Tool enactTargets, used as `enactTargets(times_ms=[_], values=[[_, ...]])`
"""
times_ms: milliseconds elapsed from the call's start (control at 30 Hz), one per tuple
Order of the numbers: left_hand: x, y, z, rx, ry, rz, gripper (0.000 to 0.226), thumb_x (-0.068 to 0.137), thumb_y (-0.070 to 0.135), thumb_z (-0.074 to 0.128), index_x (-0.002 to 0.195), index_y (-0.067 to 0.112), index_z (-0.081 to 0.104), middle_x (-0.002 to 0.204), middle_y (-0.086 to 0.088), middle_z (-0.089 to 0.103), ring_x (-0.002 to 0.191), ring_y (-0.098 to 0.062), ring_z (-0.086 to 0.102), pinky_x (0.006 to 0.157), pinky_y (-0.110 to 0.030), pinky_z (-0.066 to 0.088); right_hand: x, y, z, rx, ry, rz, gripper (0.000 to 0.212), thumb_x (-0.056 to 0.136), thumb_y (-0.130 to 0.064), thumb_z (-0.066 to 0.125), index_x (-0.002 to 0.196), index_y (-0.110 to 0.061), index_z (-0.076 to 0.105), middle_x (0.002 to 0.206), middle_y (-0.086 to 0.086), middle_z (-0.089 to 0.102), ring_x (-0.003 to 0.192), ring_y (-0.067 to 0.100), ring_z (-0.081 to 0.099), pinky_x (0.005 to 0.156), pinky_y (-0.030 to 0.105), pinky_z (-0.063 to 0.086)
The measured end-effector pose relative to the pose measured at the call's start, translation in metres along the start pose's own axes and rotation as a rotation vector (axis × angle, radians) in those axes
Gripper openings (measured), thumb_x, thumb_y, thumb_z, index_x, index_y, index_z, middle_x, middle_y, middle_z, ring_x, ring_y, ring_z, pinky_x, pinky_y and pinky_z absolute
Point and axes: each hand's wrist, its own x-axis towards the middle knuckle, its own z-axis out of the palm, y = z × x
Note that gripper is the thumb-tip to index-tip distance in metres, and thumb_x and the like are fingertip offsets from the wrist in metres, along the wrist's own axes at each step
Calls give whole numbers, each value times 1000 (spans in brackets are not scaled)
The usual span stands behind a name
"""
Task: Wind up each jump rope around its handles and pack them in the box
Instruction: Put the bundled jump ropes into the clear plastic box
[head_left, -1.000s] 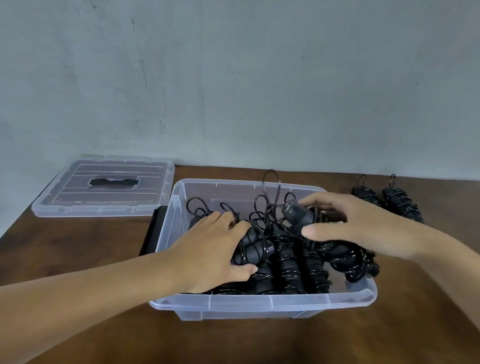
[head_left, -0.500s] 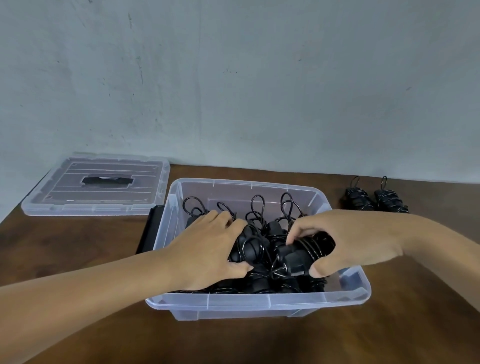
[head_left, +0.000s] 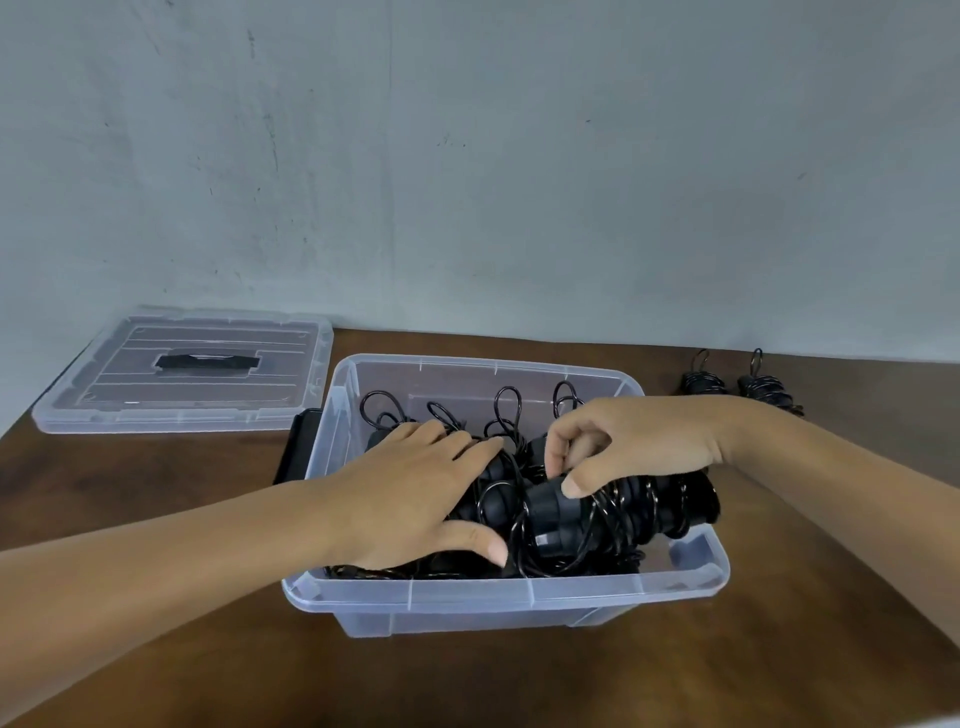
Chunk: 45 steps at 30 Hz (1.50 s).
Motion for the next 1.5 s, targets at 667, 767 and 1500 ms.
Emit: enactTargets(times_ms=[667, 767, 1500], values=[[0, -9, 2, -231, -9, -26, 78, 95, 64, 3, 166, 33, 8, 144, 14, 42, 133, -7, 28, 120, -24, 13, 26, 24, 2, 165, -130, -90, 7, 99, -25, 66, 103, -23, 71, 89, -22, 69, 87, -4, 62, 96, 31, 49], [4, -10, 4, -255, 0, -34, 72, 99, 64, 8, 165, 34, 11, 137, 15, 44, 126, -6, 30, 117, -24, 16, 25, 15, -1, 93, -152, -95, 8, 99, -26, 65, 104, -26, 72, 87, -25, 69, 87, -7, 62, 97, 31, 50], [11, 4, 4, -48, 25, -80, 84, 90, 76, 7, 157, 28, 25, 142, 10, 46, 126, -15, 35, 114, -32, 26, 23, -15, 28, -313, -2, -93, 34, 95, -32, 70, 97, 1, 72, 63, 12, 50, 56, 14, 46, 62, 25, 41]])
